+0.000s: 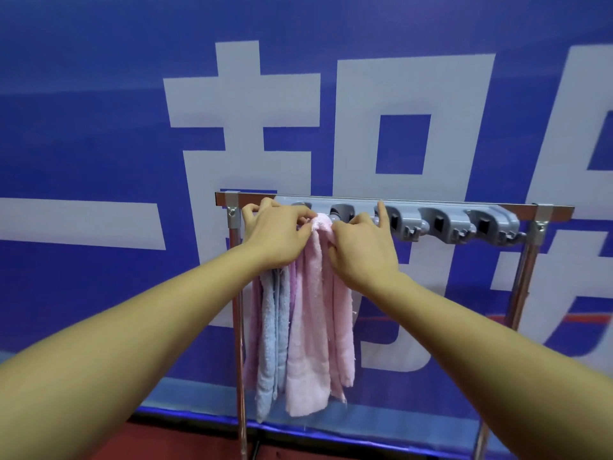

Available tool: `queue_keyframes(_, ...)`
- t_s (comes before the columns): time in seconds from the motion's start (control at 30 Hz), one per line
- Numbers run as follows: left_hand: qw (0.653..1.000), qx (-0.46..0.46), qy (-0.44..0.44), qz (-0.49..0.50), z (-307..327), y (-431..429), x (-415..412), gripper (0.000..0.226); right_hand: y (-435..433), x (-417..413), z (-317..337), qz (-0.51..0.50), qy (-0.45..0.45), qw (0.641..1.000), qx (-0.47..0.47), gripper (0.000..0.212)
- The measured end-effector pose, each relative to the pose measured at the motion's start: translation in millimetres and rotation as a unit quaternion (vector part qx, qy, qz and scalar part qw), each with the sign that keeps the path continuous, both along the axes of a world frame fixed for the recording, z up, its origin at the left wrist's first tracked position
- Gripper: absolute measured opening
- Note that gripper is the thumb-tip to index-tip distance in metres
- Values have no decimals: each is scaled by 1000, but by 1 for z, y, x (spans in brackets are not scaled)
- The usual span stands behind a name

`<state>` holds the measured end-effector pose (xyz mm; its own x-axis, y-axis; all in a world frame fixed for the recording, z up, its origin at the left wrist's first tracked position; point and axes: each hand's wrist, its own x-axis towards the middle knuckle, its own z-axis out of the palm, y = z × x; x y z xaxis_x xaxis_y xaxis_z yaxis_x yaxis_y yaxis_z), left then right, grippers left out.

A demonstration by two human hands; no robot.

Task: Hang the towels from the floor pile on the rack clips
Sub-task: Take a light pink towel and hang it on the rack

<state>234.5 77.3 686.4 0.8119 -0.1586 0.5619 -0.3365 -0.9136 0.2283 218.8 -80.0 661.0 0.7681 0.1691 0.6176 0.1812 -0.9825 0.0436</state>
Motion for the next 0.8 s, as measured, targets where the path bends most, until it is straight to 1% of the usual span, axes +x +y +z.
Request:
queue_keyframes(0.07,1000,-12,9,-6,0,1,0,34,2,1,0,-3,1,1000,-16,24)
queue_keyframes(0.17,1000,0,18,-4,5,0,0,37,2,-2,-2,-15,6,998,-61,31)
queue_keyframes(0.27,999,24,23,-6,8,1,0,39,1,-4,-8,-17,-1,995,-96,23)
queue_keyframes(0.33,998,60,8,-1,9,2,-1,37,4,-4,-9,-23,-5,993,-113,39)
queue_keyframes(0.37,997,78,-10,8,9,1,-2,37,7,-5,-7,-27,-2,992,-126,44)
queue_keyframes(0.4,996,84,-27,18,9,1,-3,37,9,-6,-6,-29,1,990,-135,44)
queue_keyframes(0.47,996,72,-41,31,9,2,-4,37,11,-9,-3,-34,13,988,-150,38)
queue_keyframes(0.6,997,73,-19,15,5,3,-7,36,7,-12,-6,-42,48,984,-164,22)
queue_keyframes(0.7,998,54,-29,-13,2,3,-8,30,5,-12,-8,-43,51,984,-165,21)
queue_keyframes(0.8,998,47,-45,-14,5,1,-10,29,7,-14,-7,-32,58,985,-159,21)
